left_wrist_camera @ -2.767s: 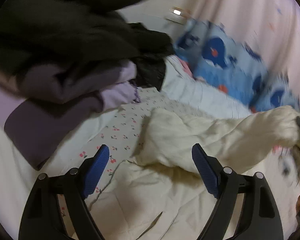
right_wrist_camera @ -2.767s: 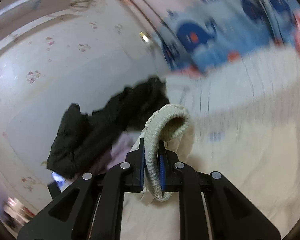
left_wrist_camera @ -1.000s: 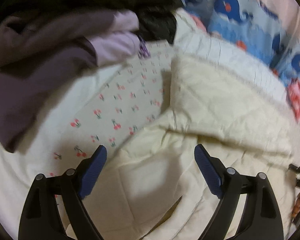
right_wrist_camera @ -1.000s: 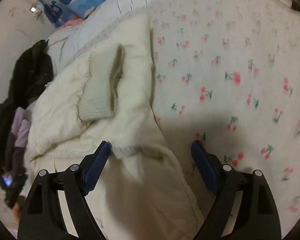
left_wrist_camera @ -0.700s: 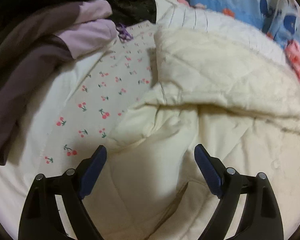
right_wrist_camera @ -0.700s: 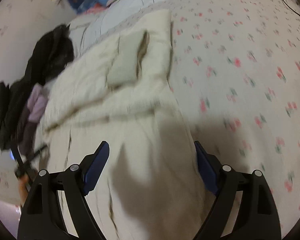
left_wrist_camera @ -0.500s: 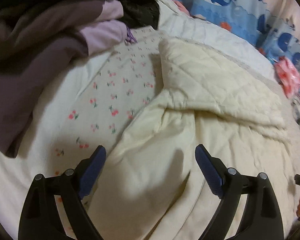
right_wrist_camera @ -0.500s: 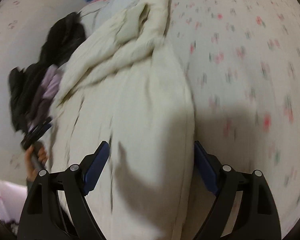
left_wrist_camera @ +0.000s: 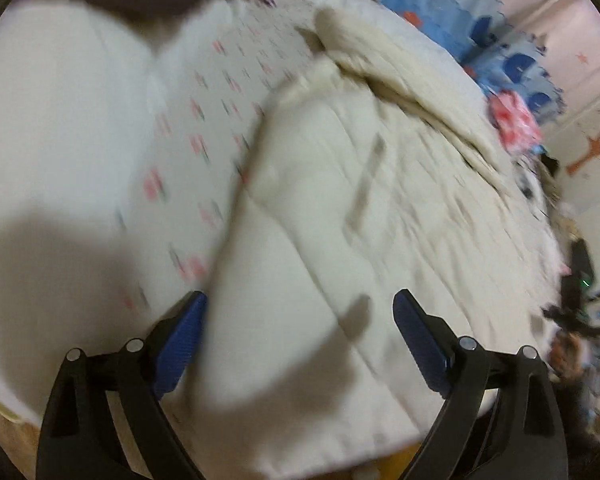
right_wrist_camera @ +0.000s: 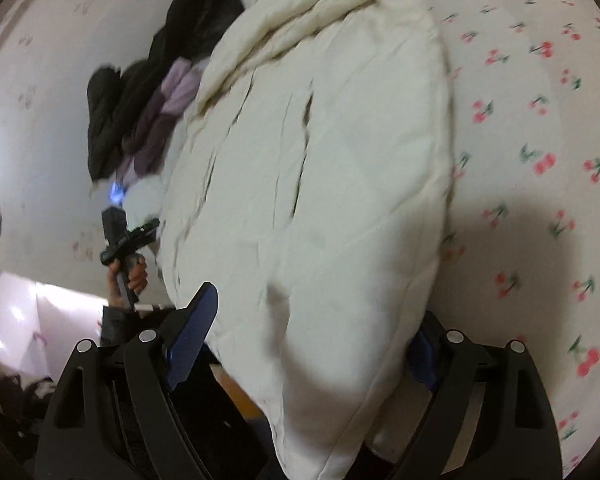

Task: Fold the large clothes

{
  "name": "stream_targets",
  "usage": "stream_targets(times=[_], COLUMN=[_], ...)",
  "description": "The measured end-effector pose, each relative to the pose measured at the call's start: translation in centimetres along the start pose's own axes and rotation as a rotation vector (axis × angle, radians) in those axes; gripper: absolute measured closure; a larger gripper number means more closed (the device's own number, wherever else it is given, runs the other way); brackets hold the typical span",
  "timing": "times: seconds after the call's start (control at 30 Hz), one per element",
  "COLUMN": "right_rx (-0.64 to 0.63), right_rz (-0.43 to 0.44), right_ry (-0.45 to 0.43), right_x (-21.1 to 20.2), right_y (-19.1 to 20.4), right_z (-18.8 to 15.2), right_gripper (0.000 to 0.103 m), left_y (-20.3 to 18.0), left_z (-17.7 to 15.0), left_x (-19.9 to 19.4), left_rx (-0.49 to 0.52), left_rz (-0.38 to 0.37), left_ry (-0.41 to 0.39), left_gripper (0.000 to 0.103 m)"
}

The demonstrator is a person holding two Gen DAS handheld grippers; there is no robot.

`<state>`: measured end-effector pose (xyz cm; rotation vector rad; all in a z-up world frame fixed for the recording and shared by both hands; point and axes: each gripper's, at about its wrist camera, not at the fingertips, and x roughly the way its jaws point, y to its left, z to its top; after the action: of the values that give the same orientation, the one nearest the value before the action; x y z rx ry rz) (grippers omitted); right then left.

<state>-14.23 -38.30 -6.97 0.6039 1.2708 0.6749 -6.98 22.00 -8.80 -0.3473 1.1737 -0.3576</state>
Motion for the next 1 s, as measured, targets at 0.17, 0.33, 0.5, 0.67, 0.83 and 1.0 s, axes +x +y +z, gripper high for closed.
stream_targets(times=[0.17,0.33,0.5,0.67,0.83,1.0], right_rx=[-0.038,-0.056,-0.067,-0.063,-0.122,-0.260], right_rz=[-0.016,-0.006,0.112,0.196,0.233,0.158], right_ry=[0.028,-0.082,-0.295,-0.470,-0.535,-0.360], right_x=[0.6,0.1,-2.2,-6.5,-11.7,-14.3], right_y=[1.0,2.3,5.6,9.6,13.2,14.7], right_z=[-0.6,-0.3,1.2,3.1,0.9,-6.7], right_gripper=[0.019,0.079,0.086,0.088,0.088,0.079], left_y=[-0.7,1.0,-0.3,-3.4,-6.3,-7.2], left_z=[-3.0,-3.2,-3.1,-2.3,-4.0,-9.1], left_x=[0.0,-0.8,-3.3,-8.5,-14.0,-17.3], left_rx=[0.030,-0.150,-0.165,-0.133,-0.058,0.092], left_rz=[0.013,-0.007,-0.108,-0.248,-0.350,-0.359], left_ry=[0.054,0.020,-0.050,-0.161,-0.212,-0.156], left_gripper=[0.014,0.052,0.085,0.089,0.090,0.088])
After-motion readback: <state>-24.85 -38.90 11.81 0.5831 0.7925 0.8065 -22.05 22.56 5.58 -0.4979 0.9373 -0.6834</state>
